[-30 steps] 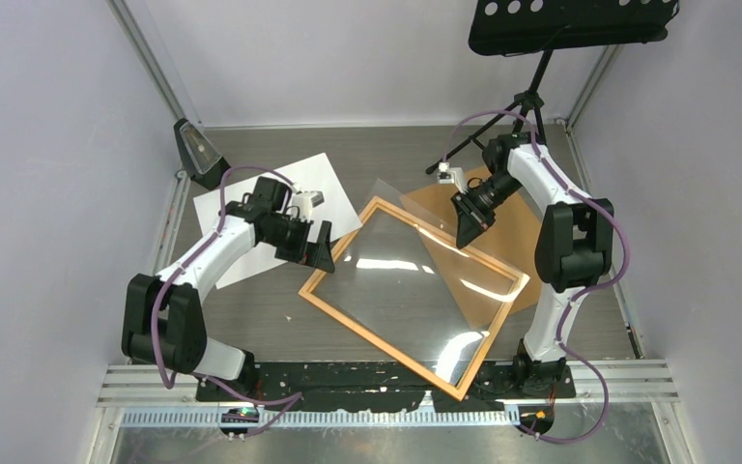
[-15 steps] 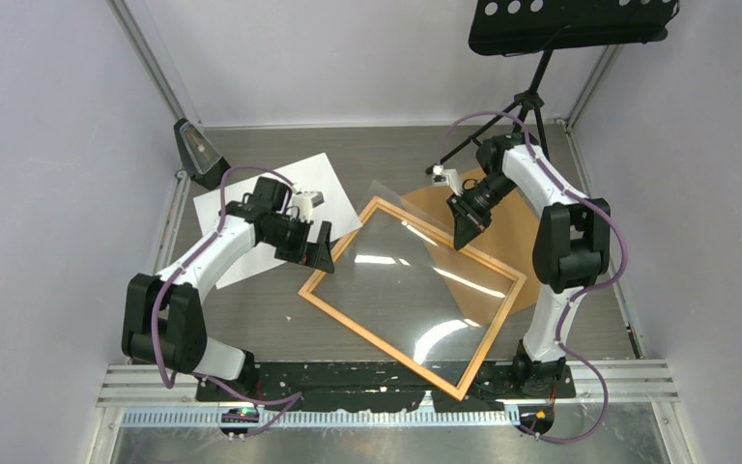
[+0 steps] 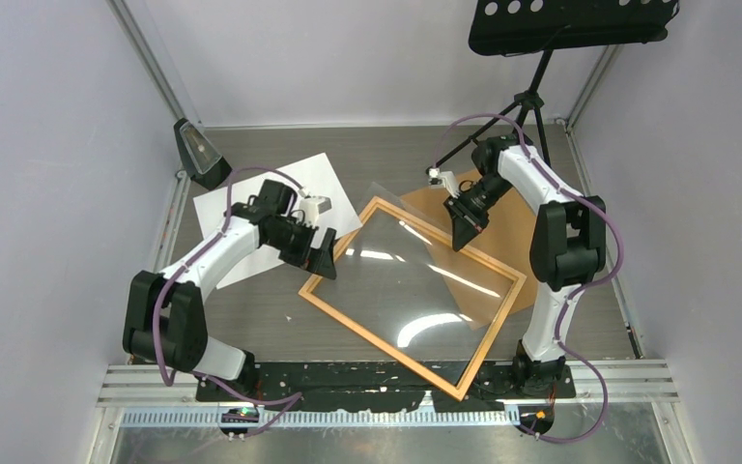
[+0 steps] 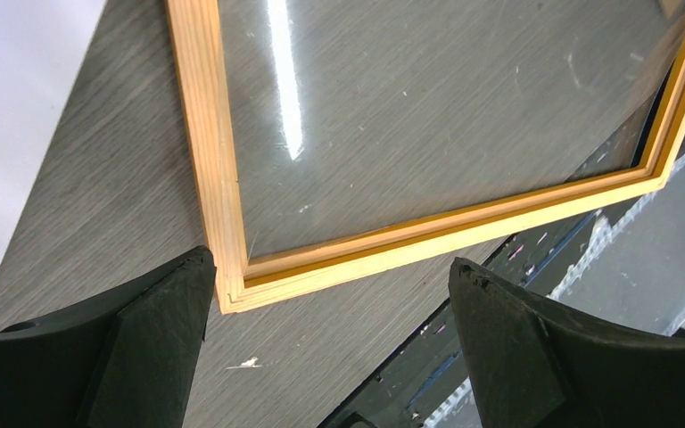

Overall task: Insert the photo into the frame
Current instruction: Place the photo frame item in the photo frame.

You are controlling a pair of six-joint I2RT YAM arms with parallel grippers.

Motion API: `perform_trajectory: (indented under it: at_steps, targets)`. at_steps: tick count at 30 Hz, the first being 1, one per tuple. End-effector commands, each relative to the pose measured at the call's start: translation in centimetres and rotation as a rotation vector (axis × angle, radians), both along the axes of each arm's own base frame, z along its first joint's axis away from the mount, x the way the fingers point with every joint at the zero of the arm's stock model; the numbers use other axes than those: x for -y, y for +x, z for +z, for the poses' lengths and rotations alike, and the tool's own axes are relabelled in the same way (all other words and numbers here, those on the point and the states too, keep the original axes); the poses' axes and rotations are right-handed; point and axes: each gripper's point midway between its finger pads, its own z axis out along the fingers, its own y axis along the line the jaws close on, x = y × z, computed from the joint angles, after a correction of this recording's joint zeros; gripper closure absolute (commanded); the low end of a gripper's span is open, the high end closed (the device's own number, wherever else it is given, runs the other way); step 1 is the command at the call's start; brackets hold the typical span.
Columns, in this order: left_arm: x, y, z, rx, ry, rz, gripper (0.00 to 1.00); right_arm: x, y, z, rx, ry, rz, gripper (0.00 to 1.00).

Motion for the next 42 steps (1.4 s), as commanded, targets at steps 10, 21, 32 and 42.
perform_trajectory:
  at_steps: [10,21,32,42]
  targets:
    - [0.2,-2.2,-2.3,0.034,0.054,-0.119,0.02,0.1,-0.5,0.4,-0.033,-0.072,-0.009,0.94]
    - [0.6,-2.4,-3.1,0.005,0.077,-0.141,0.02,0.1,-0.5,0.1,-0.026,-0.089,-0.003,0.94]
    - [0.2,-1.1,-1.0,0.103,0.099,-0.118,0.01,0.3,1.0,-2.1,0.035,-0.159,-0.064,0.78]
    - [-0.4,-1.1,0.5,0.165,0.113,-0.135,0.00,1.3,3.4,-3.1,0.150,-0.259,-0.172,0.34]
